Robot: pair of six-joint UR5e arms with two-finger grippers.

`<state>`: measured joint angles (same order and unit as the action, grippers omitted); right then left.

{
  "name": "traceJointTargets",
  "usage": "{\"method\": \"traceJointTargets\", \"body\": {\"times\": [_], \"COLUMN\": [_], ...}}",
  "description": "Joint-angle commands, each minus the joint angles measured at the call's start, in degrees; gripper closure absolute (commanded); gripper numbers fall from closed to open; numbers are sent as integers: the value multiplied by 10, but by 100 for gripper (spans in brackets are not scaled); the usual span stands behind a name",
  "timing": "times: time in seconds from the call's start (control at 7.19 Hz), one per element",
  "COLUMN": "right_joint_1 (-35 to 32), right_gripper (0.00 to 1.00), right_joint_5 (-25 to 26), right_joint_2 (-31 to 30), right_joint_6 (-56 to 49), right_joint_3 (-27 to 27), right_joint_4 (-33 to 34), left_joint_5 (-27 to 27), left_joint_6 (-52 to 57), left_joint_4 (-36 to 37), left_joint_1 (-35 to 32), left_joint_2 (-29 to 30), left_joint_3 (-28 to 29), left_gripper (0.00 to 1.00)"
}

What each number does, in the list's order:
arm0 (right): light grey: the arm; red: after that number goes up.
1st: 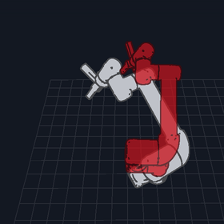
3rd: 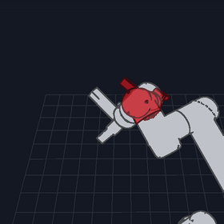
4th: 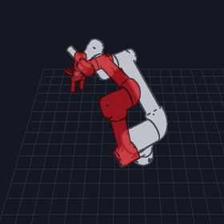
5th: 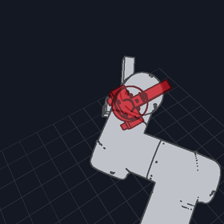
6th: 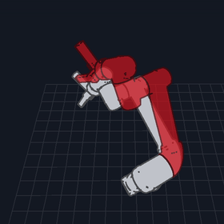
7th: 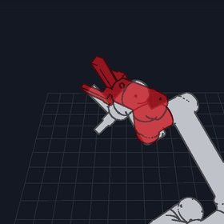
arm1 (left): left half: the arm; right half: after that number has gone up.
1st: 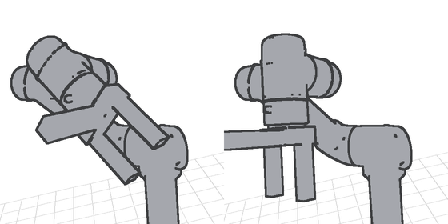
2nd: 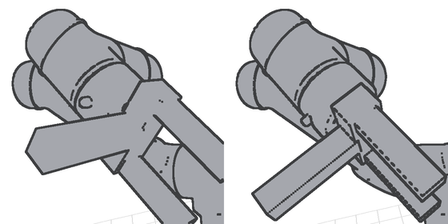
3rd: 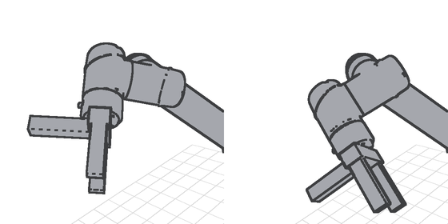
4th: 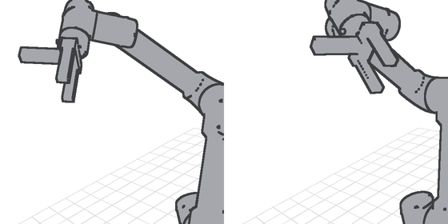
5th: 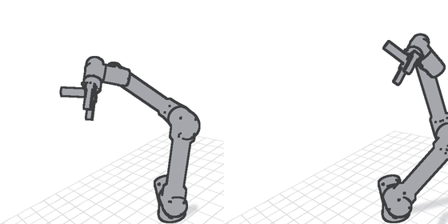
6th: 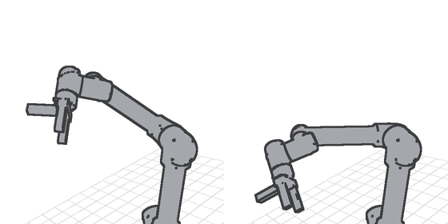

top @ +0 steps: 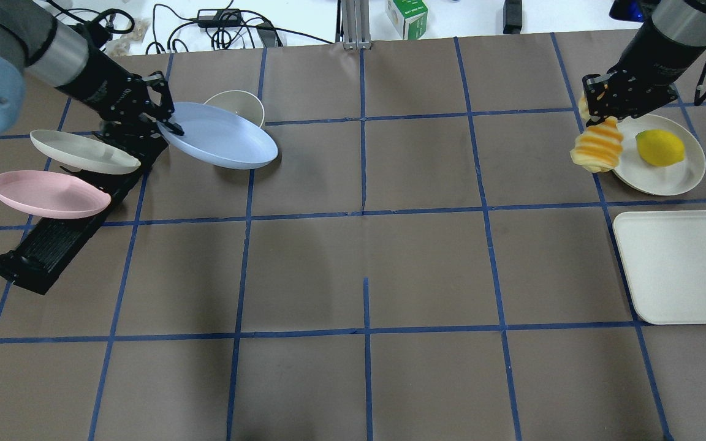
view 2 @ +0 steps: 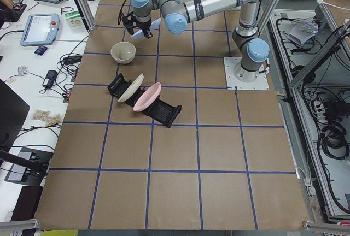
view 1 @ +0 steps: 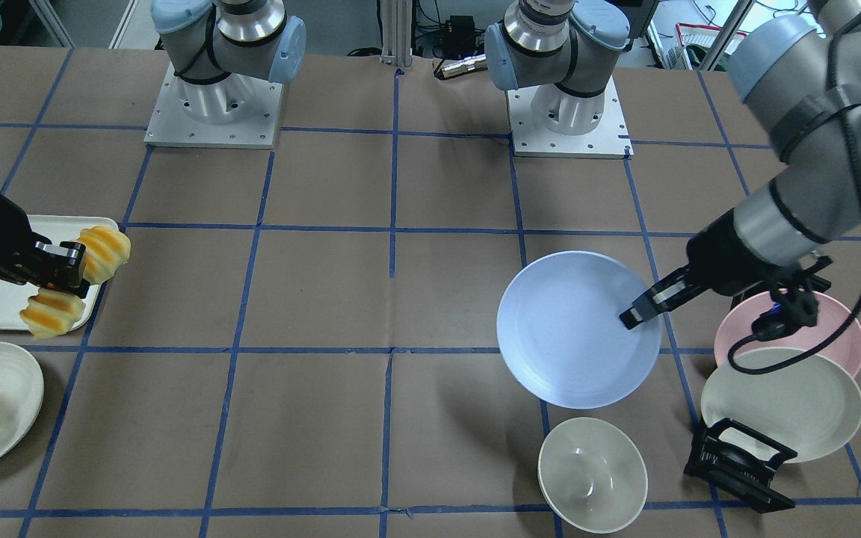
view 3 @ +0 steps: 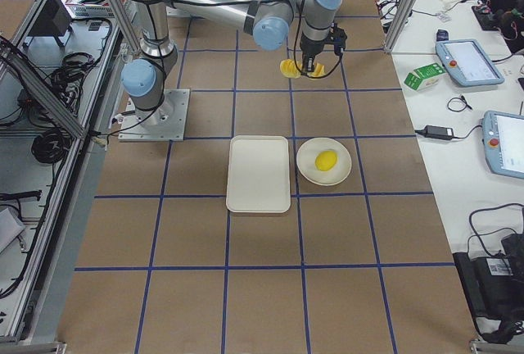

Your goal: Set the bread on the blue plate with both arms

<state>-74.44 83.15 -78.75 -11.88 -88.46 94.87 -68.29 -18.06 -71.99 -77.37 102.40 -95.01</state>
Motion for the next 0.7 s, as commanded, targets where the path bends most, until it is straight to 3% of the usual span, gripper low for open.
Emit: {"method": "traceJointTargets", "body": {"times": [0.0, 0.28, 0.56], "right_joint_1": [-29, -48, -51], "right_gripper": [100, 100, 100], "right_joint_5": [-7, -8, -15], "right_joint_2": [1, 6, 1], "right_joint_6": [44, 59, 71], "right_joint_3": [-2, -14, -36], "right_joint_4": [-4, 3, 3], "left_joint_5": [22, 51, 51], "left_joint_6": [-112, -145, -159], "left_joint_4": [206, 295, 297], "left_joint_1": [-78, -130, -169], "left_joint_2": [24, 60, 85], "left_joint_3": [-97, -112, -119], "left_gripper": [100, 100, 100]}}
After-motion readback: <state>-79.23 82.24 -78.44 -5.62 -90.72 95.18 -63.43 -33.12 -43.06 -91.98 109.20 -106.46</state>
